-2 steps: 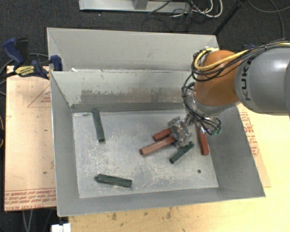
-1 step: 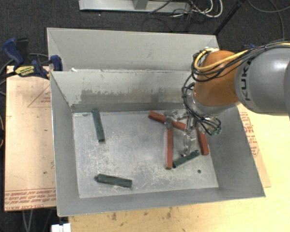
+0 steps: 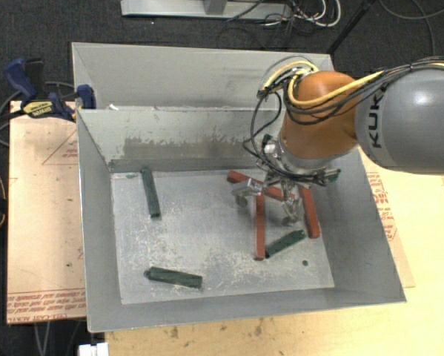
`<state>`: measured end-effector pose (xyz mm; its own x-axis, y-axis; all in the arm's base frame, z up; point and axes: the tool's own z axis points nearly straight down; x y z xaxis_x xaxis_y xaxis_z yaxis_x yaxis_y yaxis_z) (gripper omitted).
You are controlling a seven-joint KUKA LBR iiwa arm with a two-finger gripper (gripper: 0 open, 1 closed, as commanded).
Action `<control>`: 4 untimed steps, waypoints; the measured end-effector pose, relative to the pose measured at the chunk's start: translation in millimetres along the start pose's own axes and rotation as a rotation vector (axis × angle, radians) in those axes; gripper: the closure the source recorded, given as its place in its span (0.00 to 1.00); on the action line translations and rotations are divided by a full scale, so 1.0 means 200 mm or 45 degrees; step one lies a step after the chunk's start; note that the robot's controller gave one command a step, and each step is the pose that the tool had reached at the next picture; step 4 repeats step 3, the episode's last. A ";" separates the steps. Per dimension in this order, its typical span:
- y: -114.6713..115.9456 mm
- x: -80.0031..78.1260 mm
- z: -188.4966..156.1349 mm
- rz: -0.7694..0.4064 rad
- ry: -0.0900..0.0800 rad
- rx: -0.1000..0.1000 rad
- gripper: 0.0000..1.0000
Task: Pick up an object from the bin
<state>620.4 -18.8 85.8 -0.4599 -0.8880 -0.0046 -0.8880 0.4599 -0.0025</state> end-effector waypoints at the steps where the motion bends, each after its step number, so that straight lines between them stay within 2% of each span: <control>1: -0.15 0.03 0.08 -0.212 0.001 -0.001 0.00; 2: -0.15 0.03 0.08 -0.212 0.000 -0.002 1.00; 3: 0.01 0.08 -0.75 -0.363 -0.001 0.008 1.00; 4: 0.01 0.08 -0.75 -0.363 -0.001 0.008 1.00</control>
Offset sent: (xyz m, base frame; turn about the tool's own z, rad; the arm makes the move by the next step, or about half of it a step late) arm 0.0238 -0.0196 -0.0158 -0.1716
